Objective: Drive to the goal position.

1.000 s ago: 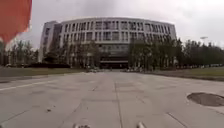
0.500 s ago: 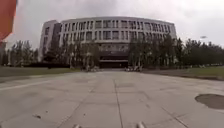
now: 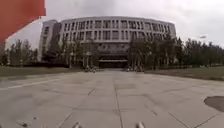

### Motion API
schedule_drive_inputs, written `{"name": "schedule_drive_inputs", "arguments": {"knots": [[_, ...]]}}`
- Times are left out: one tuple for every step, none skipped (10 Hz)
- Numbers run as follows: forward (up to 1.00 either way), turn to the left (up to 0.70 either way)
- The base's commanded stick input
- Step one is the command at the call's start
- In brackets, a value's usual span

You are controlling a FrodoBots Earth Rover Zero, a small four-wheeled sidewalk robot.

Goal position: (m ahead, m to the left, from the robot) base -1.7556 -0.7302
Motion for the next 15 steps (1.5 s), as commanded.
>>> {"name": "schedule_drive_inputs", "arguments": {"knots": [[0.50,0.00],[0.50,0.00],[0.50,0.00],[0.50,0.00],[0.50,0.00],[0.50,0.00],[0.50,0.00],[0.50,0.00],[0.50,0.00],[0.50,0.00],[0.50,0.00],[0.50,0.00],[0.50,0.00],[0.50,0.00],[0.50,0.00]]}}
